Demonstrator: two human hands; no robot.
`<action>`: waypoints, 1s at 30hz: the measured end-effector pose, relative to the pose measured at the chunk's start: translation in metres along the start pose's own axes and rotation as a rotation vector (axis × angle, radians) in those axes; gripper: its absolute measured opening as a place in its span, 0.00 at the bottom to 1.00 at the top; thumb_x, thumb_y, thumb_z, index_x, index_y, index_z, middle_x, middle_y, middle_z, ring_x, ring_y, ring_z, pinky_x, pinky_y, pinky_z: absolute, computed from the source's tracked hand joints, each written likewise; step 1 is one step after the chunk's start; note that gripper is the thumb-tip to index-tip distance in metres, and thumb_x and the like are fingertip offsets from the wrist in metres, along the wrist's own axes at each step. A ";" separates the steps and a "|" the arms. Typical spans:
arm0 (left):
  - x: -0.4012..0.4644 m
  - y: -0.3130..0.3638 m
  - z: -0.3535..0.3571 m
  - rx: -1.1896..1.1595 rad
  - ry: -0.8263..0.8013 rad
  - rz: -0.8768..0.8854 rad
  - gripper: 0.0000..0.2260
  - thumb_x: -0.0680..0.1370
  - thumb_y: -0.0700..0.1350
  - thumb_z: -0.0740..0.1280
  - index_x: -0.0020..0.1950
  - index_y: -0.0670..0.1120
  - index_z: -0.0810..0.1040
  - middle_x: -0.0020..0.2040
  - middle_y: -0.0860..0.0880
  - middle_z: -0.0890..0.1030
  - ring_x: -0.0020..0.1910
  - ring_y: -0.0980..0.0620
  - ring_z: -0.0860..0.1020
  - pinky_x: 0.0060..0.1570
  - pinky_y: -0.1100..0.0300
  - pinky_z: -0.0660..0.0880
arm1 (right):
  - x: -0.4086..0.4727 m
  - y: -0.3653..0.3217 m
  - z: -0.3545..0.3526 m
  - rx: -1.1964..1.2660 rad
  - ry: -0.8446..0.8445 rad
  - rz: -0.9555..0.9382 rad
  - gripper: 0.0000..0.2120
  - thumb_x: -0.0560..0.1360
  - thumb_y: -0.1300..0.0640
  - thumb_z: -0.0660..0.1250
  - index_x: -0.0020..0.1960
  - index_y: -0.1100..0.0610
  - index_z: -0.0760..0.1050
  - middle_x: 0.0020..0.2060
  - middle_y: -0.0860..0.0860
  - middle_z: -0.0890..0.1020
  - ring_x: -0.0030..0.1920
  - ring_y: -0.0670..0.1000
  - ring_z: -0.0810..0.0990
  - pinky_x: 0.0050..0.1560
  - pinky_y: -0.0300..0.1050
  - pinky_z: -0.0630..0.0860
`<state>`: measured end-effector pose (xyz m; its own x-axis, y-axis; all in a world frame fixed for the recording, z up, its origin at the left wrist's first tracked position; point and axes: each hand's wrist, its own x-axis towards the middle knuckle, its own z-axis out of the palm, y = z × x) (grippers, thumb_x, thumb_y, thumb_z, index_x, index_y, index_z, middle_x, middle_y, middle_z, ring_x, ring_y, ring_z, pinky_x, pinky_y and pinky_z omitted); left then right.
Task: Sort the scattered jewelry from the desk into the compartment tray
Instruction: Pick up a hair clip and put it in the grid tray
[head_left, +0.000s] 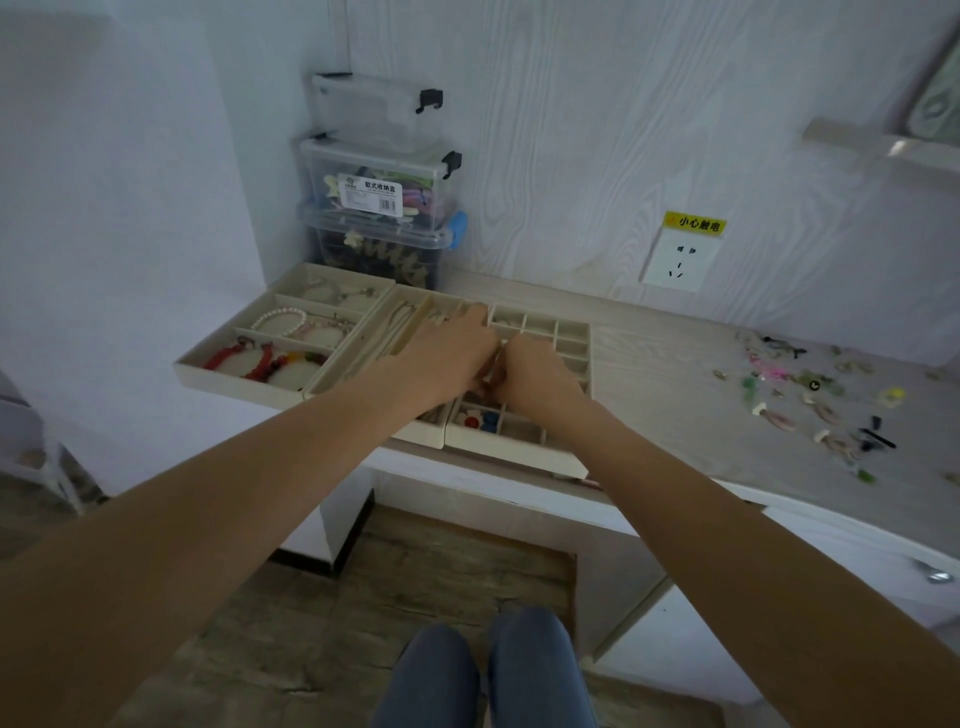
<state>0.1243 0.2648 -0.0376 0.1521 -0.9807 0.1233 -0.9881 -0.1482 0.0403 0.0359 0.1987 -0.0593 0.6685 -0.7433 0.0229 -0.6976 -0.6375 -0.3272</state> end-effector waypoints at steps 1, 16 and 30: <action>-0.001 -0.001 0.000 -0.006 -0.004 0.016 0.13 0.75 0.45 0.68 0.58 0.43 0.77 0.62 0.44 0.69 0.55 0.47 0.73 0.57 0.52 0.72 | 0.000 0.000 0.000 0.002 -0.004 0.002 0.07 0.74 0.60 0.66 0.50 0.61 0.77 0.47 0.58 0.81 0.46 0.58 0.81 0.47 0.52 0.79; -0.006 -0.005 -0.002 -0.075 -0.017 0.015 0.07 0.76 0.43 0.68 0.49 0.40 0.81 0.60 0.46 0.69 0.55 0.48 0.72 0.56 0.52 0.72 | -0.013 0.004 -0.040 0.149 -0.070 -0.019 0.09 0.75 0.60 0.67 0.52 0.62 0.82 0.47 0.55 0.83 0.46 0.51 0.79 0.40 0.37 0.71; -0.008 0.000 -0.007 -0.084 -0.017 -0.021 0.08 0.76 0.40 0.67 0.53 0.39 0.79 0.63 0.43 0.68 0.54 0.46 0.75 0.53 0.56 0.72 | -0.037 0.029 -0.055 1.412 -0.355 0.371 0.09 0.77 0.70 0.59 0.52 0.71 0.76 0.43 0.61 0.77 0.38 0.49 0.79 0.32 0.33 0.77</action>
<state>0.1233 0.2739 -0.0319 0.1714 -0.9796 0.1046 -0.9794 -0.1579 0.1263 -0.0234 0.1970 -0.0180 0.6845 -0.5959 -0.4199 -0.1597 0.4394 -0.8840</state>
